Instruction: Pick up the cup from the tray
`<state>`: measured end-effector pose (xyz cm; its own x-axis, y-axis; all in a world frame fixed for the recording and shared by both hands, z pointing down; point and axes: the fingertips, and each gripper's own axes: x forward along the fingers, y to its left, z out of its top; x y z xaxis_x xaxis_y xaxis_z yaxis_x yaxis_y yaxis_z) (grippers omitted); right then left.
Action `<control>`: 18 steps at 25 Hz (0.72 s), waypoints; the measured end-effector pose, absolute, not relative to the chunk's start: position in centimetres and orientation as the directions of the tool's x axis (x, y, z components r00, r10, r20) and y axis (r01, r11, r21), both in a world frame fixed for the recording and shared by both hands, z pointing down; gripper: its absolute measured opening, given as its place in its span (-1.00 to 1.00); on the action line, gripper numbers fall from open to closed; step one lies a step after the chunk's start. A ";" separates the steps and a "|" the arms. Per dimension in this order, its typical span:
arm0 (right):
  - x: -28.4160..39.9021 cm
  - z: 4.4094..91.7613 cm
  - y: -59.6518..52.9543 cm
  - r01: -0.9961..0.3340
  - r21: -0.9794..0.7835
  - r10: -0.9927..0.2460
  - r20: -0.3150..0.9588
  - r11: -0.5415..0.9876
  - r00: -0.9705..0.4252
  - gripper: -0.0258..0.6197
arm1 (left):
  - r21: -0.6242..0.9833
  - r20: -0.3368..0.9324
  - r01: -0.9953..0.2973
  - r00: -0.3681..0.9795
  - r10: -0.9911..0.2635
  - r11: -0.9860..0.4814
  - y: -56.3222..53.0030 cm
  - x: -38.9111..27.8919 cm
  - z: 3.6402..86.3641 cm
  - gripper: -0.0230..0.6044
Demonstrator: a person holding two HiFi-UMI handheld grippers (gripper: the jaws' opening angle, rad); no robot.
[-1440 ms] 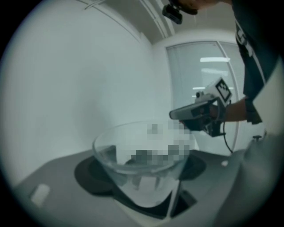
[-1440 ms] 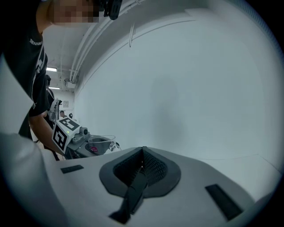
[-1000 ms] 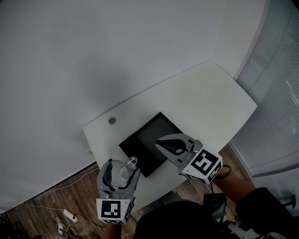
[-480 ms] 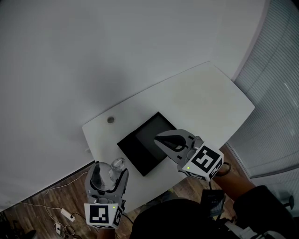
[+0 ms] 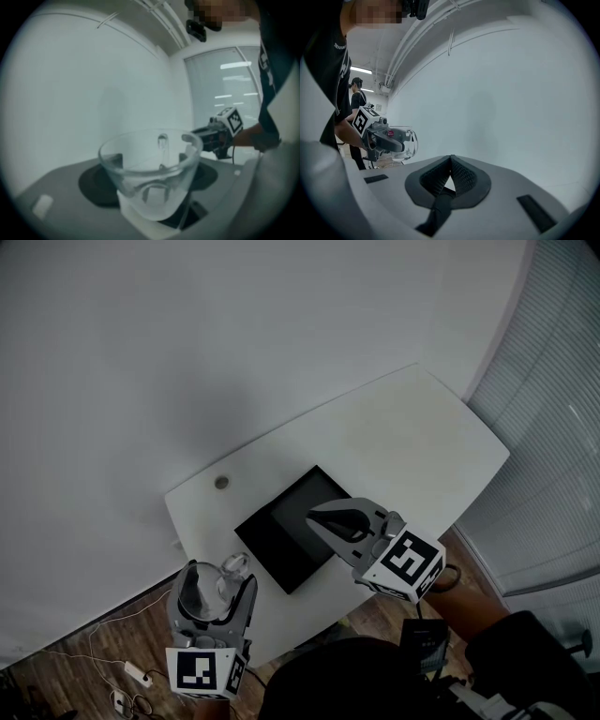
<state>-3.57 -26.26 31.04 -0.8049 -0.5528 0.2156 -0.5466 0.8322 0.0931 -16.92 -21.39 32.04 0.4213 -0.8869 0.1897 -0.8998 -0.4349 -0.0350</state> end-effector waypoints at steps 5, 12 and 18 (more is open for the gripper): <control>-3.4 31.0 -26.3 -0.552 0.100 -0.559 0.215 0.828 -0.801 -0.91 | -0.042 0.186 -0.893 0.434 -0.881 -0.449 -21.5 -16.6 31.7 0.33; -3.1 31.0 -26.1 -0.556 0.107 -0.566 0.216 0.824 -0.796 -0.91 | -0.047 0.184 -0.890 0.438 -0.880 -0.453 -21.3 -16.4 31.6 0.33; -3.4 31.0 -26.0 -0.553 0.117 -0.564 0.216 0.825 -0.797 -0.91 | -0.053 0.184 -0.890 0.438 -0.880 -0.454 -21.0 -16.7 31.5 0.33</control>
